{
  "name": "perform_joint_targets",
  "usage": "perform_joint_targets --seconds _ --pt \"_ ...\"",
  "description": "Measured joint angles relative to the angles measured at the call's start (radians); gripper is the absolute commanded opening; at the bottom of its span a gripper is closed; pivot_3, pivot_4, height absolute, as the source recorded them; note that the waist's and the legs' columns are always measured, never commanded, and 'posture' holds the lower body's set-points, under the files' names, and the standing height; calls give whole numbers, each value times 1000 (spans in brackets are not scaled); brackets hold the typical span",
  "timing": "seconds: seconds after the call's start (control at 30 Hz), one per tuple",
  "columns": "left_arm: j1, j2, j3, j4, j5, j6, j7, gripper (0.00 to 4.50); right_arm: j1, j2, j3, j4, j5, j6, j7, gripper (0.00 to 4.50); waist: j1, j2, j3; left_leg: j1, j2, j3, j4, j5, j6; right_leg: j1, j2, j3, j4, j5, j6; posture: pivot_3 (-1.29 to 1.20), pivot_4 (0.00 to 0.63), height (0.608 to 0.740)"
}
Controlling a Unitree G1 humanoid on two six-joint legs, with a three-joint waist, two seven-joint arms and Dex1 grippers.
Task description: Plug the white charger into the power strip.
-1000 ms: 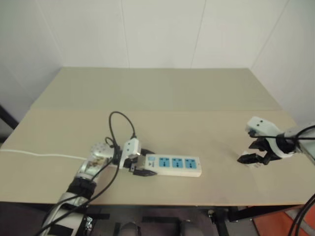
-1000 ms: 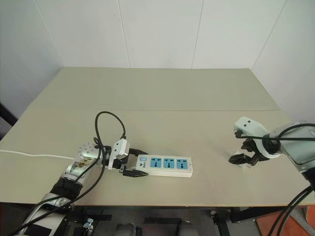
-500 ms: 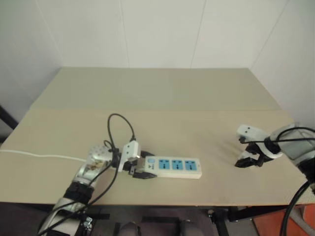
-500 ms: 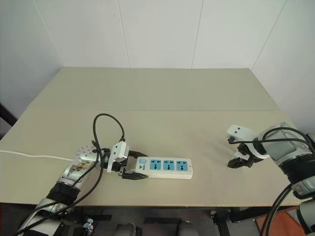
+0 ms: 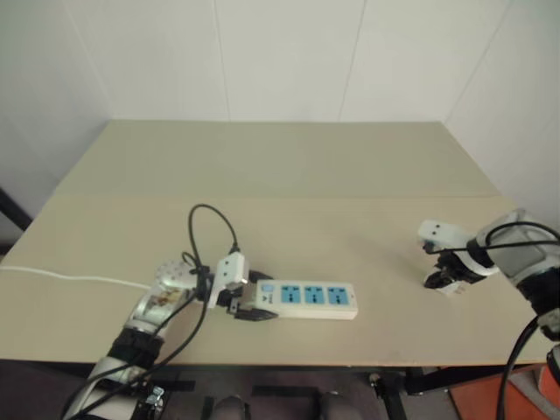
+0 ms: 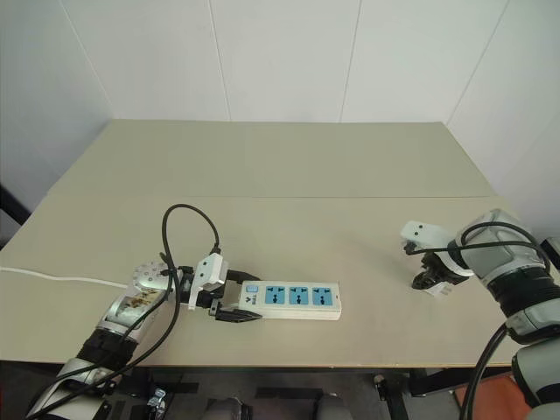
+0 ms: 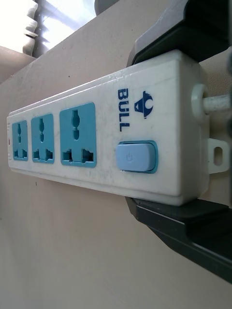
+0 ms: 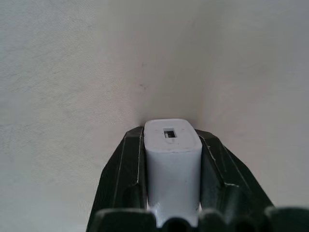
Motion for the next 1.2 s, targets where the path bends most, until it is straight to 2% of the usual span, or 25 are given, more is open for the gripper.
perform_joint_targets --seconds 0.1,0.17,0.3,0.4,0.57,0.63,0.77,0.93,1.2 --pt "-3 -2 0 9 0 1 0 3305 25 22 -60 -44 26 29 -20 1113 -1 0 0 0 0 0 0 0 0 0 0 0 0 0 0 0 150 740" --pt "-18 -11 -1 43 1 -1 1 3305 32 107 -206 -97 117 61 -78 1113 -6 0 0 1 0 1 0 0 0 -1 0 1 2 0 0 0 150 740" --pt "-82 -53 -26 114 19 -12 2 3305 50 332 -514 -342 324 101 -252 1113 -2 0 0 0 0 -2 0 0 0 0 1 0 5 0 0 0 150 740" --pt "-111 -58 -29 159 22 -33 -8 3305 116 468 -595 -479 399 107 -369 1113 7 0 -1 -2 -1 -3 0 0 0 1 0 -1 4 0 0 0 150 740" --pt "-143 -68 -28 222 37 -68 -7 3305 207 653 -590 -535 474 99 -486 1113 4 0 -1 -1 -1 -2 2 0 0 1 1 0 4 0 1 0 150 740" --pt "-155 -77 -30 237 49 -84 -2 3305 236 694 -564 -548 500 63 -484 1113 4 0 -1 -1 -1 -3 2 0 0 1 1 0 4 0 1 0 150 740" --pt "-162 -87 -30 255 67 -116 16 3305 304 703 -490 -555 532 -22 -413 1113 3 1 -1 -1 -1 -3 2 0 0 2 1 1 4 1 1 0 150 740" --pt "-163 -90 -26 268 70 -128 22 3305 311 722 -473 -535 575 -66 -376 1113 1 1 -1 0 -1 -3 2 0 0 2 1 1 4 1 1 0 150 740" --pt "-175 -90 -23 290 65 -126 -11 3305 320 729 -406 -448 545 -246 -330 1113 -2 1 -1 0 -1 -3 1 0 0 2 1 1 4 0 1 0 150 740"
